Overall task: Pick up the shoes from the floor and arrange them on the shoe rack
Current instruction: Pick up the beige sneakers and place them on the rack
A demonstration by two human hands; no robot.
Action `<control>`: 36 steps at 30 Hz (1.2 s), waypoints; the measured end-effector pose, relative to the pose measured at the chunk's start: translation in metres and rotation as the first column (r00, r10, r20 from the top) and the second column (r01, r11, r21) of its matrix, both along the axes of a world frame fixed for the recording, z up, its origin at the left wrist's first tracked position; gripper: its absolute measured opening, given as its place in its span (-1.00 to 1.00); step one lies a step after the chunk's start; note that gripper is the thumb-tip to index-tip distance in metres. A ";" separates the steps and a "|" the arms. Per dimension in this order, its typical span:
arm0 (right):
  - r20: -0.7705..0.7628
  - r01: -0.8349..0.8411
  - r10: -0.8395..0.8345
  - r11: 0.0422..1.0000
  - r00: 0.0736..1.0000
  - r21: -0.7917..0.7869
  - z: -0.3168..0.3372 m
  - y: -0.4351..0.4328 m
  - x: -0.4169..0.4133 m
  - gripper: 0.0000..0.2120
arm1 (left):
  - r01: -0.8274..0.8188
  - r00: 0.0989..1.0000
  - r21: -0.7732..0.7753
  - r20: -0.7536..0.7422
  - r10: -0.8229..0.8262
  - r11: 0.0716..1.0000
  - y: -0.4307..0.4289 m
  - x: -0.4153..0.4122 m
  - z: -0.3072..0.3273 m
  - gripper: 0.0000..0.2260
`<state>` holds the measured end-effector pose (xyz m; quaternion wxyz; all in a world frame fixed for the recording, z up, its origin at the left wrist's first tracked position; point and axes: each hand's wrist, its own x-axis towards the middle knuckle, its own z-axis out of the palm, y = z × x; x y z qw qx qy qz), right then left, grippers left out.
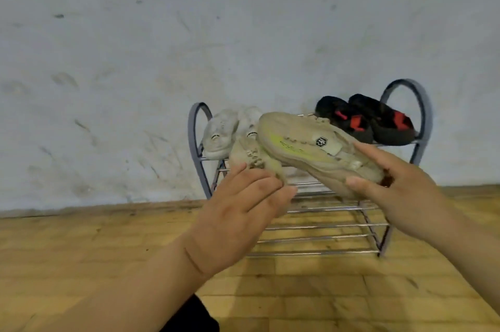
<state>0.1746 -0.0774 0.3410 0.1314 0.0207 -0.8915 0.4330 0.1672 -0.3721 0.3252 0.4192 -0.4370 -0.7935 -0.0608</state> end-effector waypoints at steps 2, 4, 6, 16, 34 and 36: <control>0.074 -0.031 0.027 0.998 0.997 0.055 -0.004 0.027 -0.003 -0.39 | 0.081 0.996 -0.075 0.040 -0.078 0.994 0.014 -0.001 -0.008 -0.80; 0.132 -0.067 0.055 0.994 0.990 0.089 -0.009 0.049 -0.009 -0.38 | 0.126 0.990 -0.103 0.078 -0.118 0.987 0.024 0.000 -0.018 -0.78; 0.208 -0.105 0.084 0.990 0.974 0.091 -0.016 0.067 -0.015 -0.36 | 0.149 0.982 -0.086 0.126 -0.137 0.985 0.031 0.003 -0.029 -0.74; 0.295 0.077 -0.085 0.996 0.952 0.038 -0.079 0.064 -0.054 -0.35 | 0.154 0.971 -0.053 0.194 -0.142 0.987 0.056 -0.018 -0.070 -0.80; 0.301 0.278 -0.283 0.959 0.911 0.062 -0.160 0.000 -0.160 -0.38 | 0.091 0.979 0.120 0.172 -0.111 0.989 0.084 -0.076 -0.079 -0.76; 0.370 0.183 -0.208 0.978 0.906 0.101 -0.161 0.001 -0.162 -0.27 | 0.088 0.977 0.109 0.187 -0.107 0.990 0.080 -0.076 -0.081 -0.75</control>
